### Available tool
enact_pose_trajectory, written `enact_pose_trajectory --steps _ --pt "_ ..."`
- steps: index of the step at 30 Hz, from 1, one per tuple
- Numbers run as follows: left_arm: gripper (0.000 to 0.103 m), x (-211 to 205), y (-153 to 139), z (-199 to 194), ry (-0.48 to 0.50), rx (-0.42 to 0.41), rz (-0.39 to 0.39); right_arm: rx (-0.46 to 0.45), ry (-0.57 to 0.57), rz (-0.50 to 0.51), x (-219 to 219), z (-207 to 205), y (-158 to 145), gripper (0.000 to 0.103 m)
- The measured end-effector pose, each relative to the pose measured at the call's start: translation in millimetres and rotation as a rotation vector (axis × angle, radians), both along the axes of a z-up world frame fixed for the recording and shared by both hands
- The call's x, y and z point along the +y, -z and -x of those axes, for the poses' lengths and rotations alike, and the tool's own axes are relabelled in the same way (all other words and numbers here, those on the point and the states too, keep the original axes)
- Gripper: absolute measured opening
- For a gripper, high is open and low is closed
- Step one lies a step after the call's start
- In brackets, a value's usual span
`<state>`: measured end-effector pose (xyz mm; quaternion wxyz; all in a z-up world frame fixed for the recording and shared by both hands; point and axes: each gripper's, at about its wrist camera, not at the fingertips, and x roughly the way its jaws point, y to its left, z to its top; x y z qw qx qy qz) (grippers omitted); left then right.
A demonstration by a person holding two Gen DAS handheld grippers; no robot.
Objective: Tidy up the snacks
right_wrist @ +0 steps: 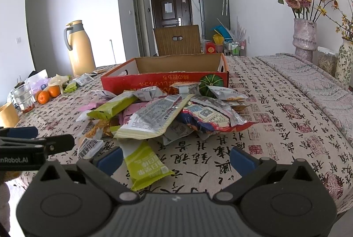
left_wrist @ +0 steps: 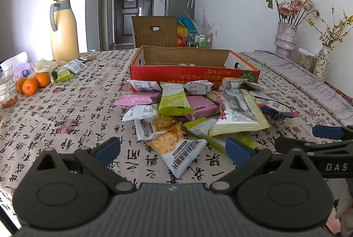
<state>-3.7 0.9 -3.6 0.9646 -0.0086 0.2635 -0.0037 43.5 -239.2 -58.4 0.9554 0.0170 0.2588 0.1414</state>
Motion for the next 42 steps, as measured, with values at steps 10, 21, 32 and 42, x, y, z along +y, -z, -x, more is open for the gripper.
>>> enact_pose_trajectory --steps 10,21,32,42 --pt "0.103 -0.1 0.0 0.2 0.001 0.001 0.001 0.002 0.000 0.001 0.2 0.1 0.9 0.103" --pt "0.103 0.5 0.0 -0.1 0.000 0.001 0.002 0.004 0.000 0.003 1.1 0.6 2.4 0.103" --pt "0.103 1.1 -0.1 -0.2 0.001 0.001 0.003 0.006 0.000 0.003 1.8 -0.1 2.0 0.103" --pt "0.103 0.8 1.4 0.2 0.001 0.002 0.005 0.009 -0.001 0.005 2.8 0.2 4.9 0.103"
